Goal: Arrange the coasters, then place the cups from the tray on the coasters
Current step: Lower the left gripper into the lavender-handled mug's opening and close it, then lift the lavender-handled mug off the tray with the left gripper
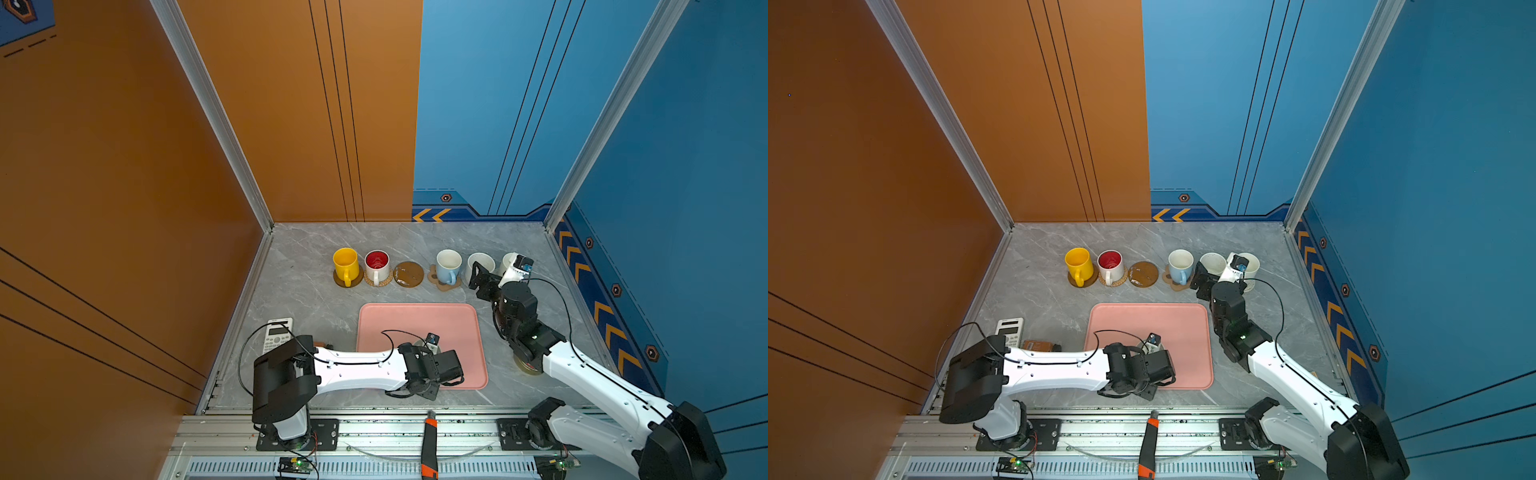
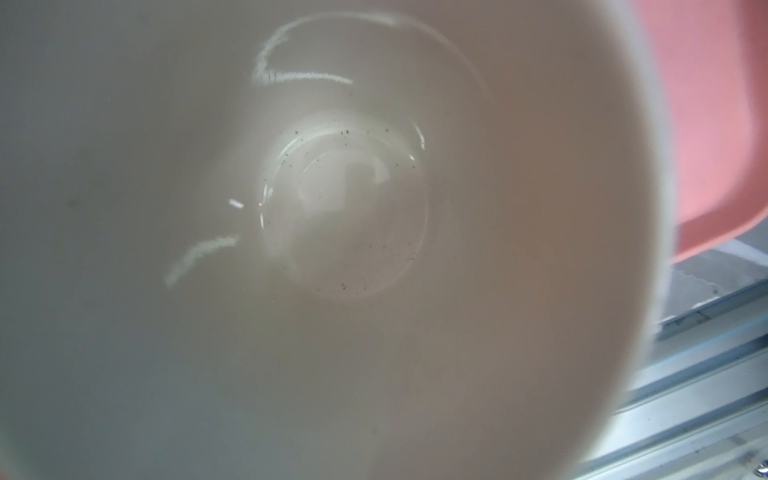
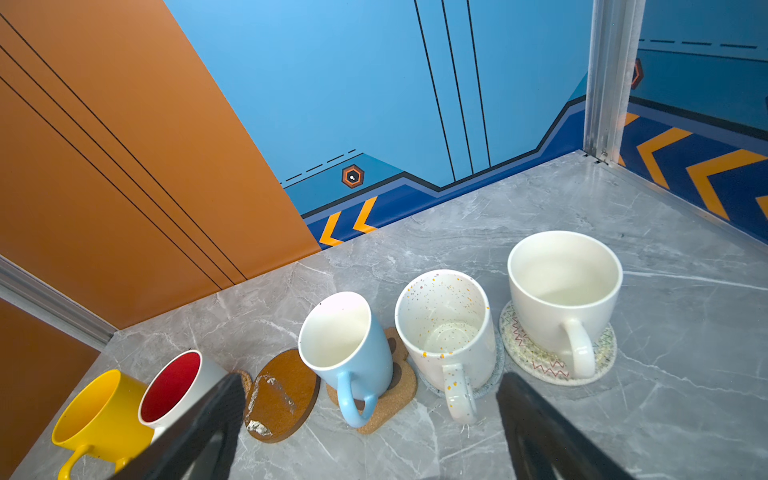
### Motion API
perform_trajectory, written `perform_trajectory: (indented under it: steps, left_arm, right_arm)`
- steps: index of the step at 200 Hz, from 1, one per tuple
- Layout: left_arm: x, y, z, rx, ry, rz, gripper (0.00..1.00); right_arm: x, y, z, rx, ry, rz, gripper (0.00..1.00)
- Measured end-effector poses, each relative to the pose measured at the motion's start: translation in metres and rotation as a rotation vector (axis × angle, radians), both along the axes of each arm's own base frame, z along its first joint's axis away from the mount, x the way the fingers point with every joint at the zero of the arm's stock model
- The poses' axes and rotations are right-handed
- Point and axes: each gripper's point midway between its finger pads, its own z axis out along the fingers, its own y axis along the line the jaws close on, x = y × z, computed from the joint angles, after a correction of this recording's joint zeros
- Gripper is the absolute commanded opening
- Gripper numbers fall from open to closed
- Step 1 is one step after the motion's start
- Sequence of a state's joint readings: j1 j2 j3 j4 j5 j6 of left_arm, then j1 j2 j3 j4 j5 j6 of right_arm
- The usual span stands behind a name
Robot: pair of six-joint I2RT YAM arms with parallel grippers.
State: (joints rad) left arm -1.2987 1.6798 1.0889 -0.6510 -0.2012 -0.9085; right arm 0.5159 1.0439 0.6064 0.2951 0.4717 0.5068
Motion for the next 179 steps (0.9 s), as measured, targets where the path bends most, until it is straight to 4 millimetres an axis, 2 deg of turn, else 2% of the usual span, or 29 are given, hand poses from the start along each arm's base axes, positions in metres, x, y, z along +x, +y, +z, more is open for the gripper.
perform_trajectory:
  steps: [77,90,108,179]
  left_arm:
    - [0.0015,0.0007,-0.0026,0.006,0.001,0.005,0.21]
    - [0.0020,0.0012,-0.0028,0.009,-0.001,0.007,0.15]
    - [0.0041,0.0021,-0.0025,0.012,-0.009,0.010,0.00]
    - [0.0053,0.0025,-0.0024,0.013,-0.013,0.011,0.00]
  right_arm:
    - [0.0002,-0.0007,0.0000,0.000,0.000,-0.002,0.93]
    - [0.0005,-0.0017,0.0000,0.001,0.000,-0.005,0.93]
    - [0.0006,-0.0020,0.0000,0.001,0.000,-0.006,0.93]
    - [0.0007,-0.0022,-0.0001,0.011,0.000,-0.008,0.93]
